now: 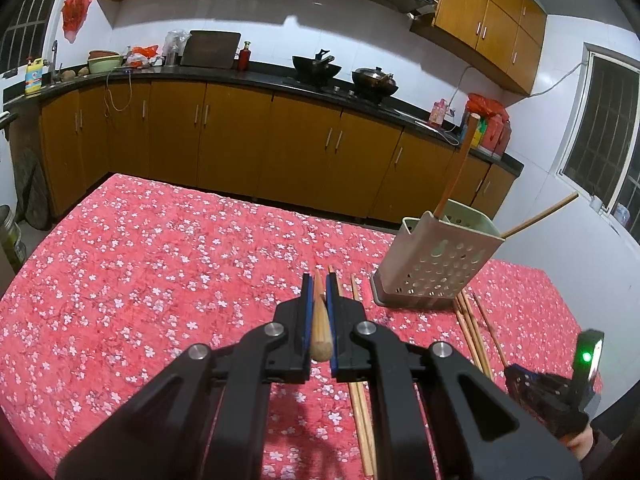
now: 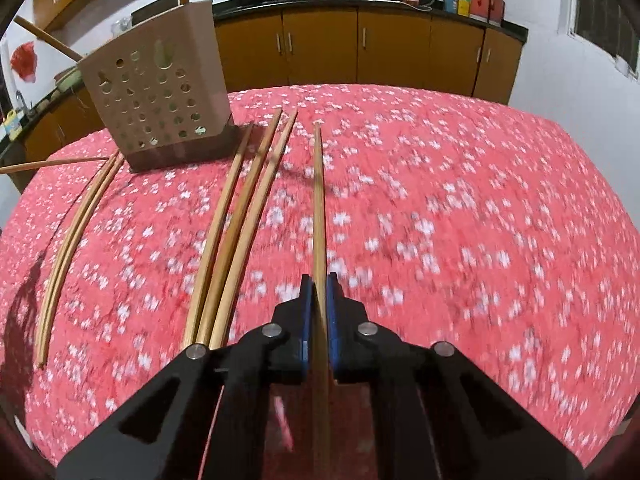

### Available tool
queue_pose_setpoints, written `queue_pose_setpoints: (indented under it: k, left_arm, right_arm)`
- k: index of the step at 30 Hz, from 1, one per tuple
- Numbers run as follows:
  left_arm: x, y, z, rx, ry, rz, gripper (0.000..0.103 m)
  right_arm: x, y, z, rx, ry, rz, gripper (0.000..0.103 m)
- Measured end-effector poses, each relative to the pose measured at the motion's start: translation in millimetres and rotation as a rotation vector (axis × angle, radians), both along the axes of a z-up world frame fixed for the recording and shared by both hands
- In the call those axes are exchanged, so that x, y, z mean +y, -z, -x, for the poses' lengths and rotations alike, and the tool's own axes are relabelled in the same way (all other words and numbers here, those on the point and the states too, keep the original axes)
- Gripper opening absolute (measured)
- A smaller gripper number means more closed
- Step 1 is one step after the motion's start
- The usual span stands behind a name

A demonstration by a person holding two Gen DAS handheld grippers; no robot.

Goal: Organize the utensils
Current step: 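Lift both held chopsticks and carry them above the perforated holder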

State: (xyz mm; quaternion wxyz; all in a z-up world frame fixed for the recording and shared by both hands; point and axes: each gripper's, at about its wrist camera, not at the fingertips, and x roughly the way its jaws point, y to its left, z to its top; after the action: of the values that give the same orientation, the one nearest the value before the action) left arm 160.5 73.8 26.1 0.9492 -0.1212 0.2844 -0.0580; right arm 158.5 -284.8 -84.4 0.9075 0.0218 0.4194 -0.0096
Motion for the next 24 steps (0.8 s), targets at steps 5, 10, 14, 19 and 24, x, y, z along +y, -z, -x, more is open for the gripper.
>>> queue_pose_setpoints:
  k: [5, 10, 14, 19, 24]
  left_arm:
    - [0.9, 1.4, -0.1, 0.005, -0.001, 0.004, 0.007]
    - [3.5, 2.2, 1.0, 0.006, 0.0, 0.004, 0.007]
    - [3.6, 3.3, 1.0, 0.007, -0.001, 0.01, 0.007]
    - [1.6, 3.3, 1.5, 0.008, -0.002, 0.01, 0.007]
    - [2.3, -1.9, 4.9, -0.004, -0.007, 0.013, 0.007]
  right_arm:
    - [-8.0, -0.2, -21.6, -0.022, 0.01, -0.01, 0.008]
    - [-10.0, -1.0, -11.7, -0.009, -0.003, -0.016, 0.009]
    - [-11.3, -0.4, 3.8, -0.013, 0.001, -0.008, 0.016]
    - [-12.0, -1.1, 0.9, -0.009, -0.002, -0.014, 0.008]
    - [-13.6, -23.6, 7.5, -0.078, 0.006, -0.056, 0.008]
